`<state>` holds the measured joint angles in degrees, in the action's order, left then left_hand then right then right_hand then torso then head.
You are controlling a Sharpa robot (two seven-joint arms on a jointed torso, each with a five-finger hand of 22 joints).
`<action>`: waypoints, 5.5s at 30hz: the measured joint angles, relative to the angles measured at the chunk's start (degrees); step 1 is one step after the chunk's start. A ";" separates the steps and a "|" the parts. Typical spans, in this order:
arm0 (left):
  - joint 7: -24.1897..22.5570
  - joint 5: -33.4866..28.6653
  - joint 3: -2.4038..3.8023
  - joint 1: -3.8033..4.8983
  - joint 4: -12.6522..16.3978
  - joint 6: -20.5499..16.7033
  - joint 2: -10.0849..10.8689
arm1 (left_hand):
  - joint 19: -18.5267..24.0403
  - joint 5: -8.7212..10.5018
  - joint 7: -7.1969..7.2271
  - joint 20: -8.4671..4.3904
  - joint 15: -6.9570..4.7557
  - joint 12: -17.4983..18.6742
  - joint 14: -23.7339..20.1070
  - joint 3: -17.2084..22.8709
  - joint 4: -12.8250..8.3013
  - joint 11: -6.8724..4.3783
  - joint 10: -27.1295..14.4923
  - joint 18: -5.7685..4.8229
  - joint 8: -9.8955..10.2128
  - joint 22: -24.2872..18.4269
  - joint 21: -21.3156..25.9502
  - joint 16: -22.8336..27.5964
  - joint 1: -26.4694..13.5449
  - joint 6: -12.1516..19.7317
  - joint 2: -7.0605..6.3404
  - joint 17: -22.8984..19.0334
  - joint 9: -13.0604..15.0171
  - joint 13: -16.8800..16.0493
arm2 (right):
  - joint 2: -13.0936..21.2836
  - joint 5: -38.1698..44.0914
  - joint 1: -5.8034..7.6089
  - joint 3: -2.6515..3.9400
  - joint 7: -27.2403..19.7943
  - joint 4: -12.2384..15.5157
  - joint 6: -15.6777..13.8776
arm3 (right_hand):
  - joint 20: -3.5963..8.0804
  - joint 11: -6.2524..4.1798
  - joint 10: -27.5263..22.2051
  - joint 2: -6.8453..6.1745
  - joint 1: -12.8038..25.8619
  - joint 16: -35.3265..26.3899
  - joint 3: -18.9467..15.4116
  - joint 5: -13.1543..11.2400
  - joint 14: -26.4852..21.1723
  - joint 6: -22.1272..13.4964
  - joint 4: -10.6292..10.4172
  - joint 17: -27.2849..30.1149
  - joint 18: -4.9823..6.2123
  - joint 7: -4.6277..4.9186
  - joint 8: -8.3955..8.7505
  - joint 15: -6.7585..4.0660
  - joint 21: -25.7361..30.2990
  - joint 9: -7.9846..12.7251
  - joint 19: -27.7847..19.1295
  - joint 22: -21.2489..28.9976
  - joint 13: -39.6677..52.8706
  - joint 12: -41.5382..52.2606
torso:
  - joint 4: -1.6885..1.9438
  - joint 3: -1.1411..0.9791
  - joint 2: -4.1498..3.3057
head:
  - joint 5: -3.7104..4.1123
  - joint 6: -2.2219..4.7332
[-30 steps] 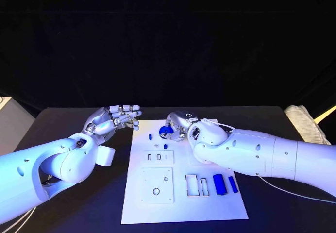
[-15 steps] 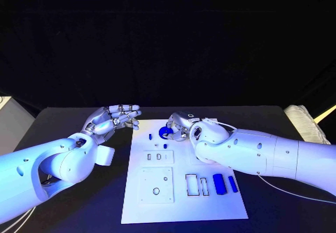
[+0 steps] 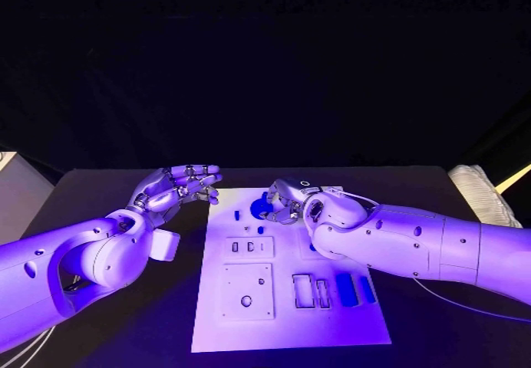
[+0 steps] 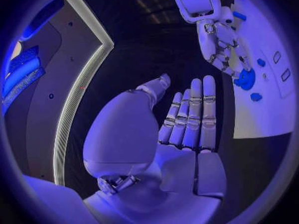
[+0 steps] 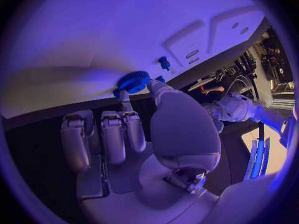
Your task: Assemble the parts on the task board
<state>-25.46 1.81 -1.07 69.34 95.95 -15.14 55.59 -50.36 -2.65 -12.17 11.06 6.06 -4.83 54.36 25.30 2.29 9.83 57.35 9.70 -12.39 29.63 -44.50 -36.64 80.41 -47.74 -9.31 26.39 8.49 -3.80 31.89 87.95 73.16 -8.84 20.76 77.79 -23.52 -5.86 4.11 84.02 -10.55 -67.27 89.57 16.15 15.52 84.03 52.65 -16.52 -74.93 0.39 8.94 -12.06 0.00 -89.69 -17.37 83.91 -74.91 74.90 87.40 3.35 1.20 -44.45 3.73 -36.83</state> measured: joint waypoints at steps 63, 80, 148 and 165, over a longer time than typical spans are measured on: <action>-0.05 0.07 -0.01 -0.01 -1.41 0.18 -0.62 | 0.20 0.00 0.00 0.21 0.00 0.20 0.00 0.15 -0.15 0.00 0.00 0.00 0.00 0.13 -0.22 0.03 0.00 0.00 0.00 -0.06 0.02 0.00 | 22.76 -17.38 0.65 -0.42 -23.88 0.94 3.09 | 0.00 0.00 0.00 -2.92 -15.28 0.23 1.23 -8.05 0.00 -0.08 5.51 0.03 0.00 0.09 1.28 0.00 0.00 0.77 0.00 -0.01 0.02 -0.44 | -0.63 -0.61 0.44 | 1.74 -0.09; -0.03 0.07 -0.02 -0.02 -1.42 0.25 -0.47 | 0.20 0.00 0.00 0.21 0.00 0.20 0.00 0.15 -0.15 0.00 0.00 0.00 0.00 0.17 -0.22 0.03 0.00 0.00 0.00 -0.06 -0.03 0.00 | 21.00 -17.52 -0.11 -0.40 -22.59 -0.76 1.83 | 0.01 -0.01 0.00 -0.54 -15.45 0.23 3.22 -6.87 0.00 0.70 4.92 -0.02 0.00 -0.04 1.28 0.00 0.00 0.85 0.00 0.00 0.01 -0.15 | -0.70 -0.61 0.47 | 1.59 -0.32; 0.23 0.11 -0.03 -0.01 -2.68 0.53 -1.24 | 0.61 0.00 0.00 0.20 -0.20 0.19 -0.21 0.32 -0.32 0.00 0.00 0.00 0.00 0.51 -0.67 -0.34 0.00 0.00 0.00 -0.22 -0.01 0.00 | 17.42 -15.62 2.58 0.24 -10.77 14.89 -5.93 | 0.63 -1.03 -0.18 2.21 -14.38 0.22 8.96 -8.02 0.01 5.23 7.05 0.02 0.00 -1.55 -1.52 -0.84 0.00 0.03 0.20 0.00 0.04 0.38 | -0.97 -0.57 1.37 | 0.26 -1.60; 0.40 0.13 -0.06 -0.01 -3.04 0.63 -2.09 | 0.60 0.00 0.00 0.20 -0.20 0.19 -0.20 0.32 -0.32 0.00 0.00 0.00 0.00 0.56 -0.89 -0.34 0.00 0.00 0.00 -0.21 -0.01 0.00 | 8.20 -9.67 -1.99 -0.29 0.47 19.19 -7.61 | 0.63 -1.03 -0.19 2.18 -14.39 0.22 9.26 -8.23 0.01 4.97 7.35 -0.01 0.01 -1.30 -1.42 -0.83 0.00 0.00 0.20 0.00 0.03 0.38 | -1.12 -0.33 1.87 | -1.57 -2.86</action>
<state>-25.07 1.94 -1.13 69.33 92.91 -14.51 53.49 -49.76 -2.65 -12.17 11.26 5.85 -4.64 54.16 25.62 1.97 9.83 57.35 9.70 -12.39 30.19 -45.39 -36.98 80.41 -47.74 -9.31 26.18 8.48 -3.80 40.09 78.28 71.17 -9.13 21.23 96.99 -31.12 -5.24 3.08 83.84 -8.37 -81.66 89.79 25.41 7.30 84.03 57.62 -9.17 -74.94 0.39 7.65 -13.48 -0.84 -89.69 -17.37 84.11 -74.90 74.94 87.78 2.22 0.87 -42.58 2.16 -39.69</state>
